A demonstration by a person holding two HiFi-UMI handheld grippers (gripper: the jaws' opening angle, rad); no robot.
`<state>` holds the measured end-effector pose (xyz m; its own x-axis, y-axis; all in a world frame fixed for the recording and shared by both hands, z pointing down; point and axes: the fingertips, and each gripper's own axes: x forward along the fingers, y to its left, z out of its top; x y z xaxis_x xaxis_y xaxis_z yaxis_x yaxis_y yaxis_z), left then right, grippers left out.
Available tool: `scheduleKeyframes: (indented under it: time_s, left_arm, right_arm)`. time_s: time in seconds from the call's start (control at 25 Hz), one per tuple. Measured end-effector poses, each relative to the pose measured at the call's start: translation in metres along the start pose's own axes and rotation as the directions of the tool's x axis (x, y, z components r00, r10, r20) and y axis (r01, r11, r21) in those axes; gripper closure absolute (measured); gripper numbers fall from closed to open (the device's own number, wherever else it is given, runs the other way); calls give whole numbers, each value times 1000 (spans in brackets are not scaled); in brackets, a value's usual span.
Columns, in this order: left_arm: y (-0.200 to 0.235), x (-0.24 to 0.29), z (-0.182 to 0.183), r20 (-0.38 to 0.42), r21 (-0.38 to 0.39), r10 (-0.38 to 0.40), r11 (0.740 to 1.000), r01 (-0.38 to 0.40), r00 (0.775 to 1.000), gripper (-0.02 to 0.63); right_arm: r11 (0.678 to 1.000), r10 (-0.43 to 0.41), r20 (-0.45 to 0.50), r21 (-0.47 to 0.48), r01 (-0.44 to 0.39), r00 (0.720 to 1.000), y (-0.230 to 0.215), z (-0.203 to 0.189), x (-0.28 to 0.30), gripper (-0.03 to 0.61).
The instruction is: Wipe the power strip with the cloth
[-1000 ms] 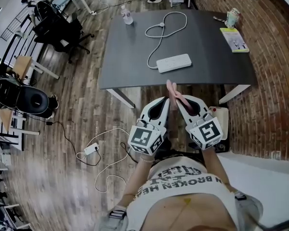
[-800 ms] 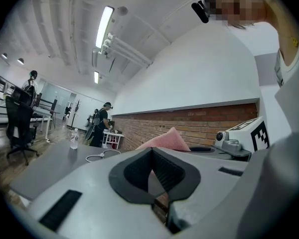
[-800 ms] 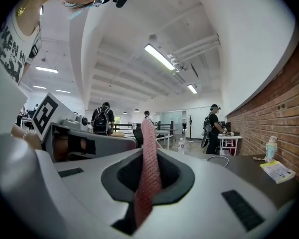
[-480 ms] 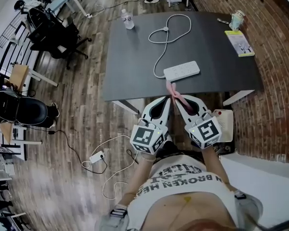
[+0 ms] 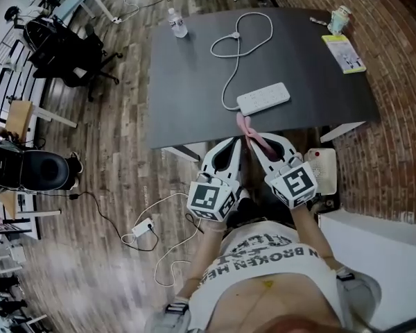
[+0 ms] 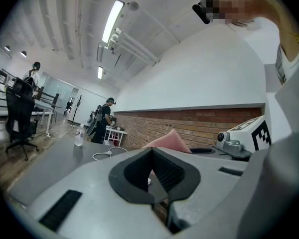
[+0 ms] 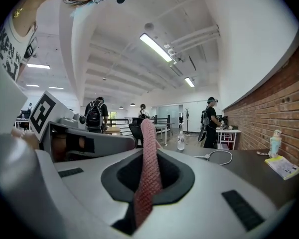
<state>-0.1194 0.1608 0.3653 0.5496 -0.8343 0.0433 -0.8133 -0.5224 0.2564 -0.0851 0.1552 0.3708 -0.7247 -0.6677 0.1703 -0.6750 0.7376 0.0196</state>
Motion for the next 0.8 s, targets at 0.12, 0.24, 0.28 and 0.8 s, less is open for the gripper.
scheduleKeyframes:
  time_s: [0.12,0.24,0.28,0.8]
  left_arm:
    - [9,7,1,8,-7,14,1000,-14,1000,609]
    - [18,20,3,8,-11,26,1000,-26,1000,609]
    - [21,26,3,6,-10,31,999,-31,999,609]
    - [63,142,23,11,-13,89,996,-89,996,609]
  right_arm:
    - [1000,10,-20,-2,-10,1000,-8,-4,10,561]
    - [1000,28,-24,5,-28,999,-20,-3,24,561]
    - [999,36,-24,8,-35,999,-25,-3,28,561]
    - [992,122,8,14,-122,993,-128,18,98,561]
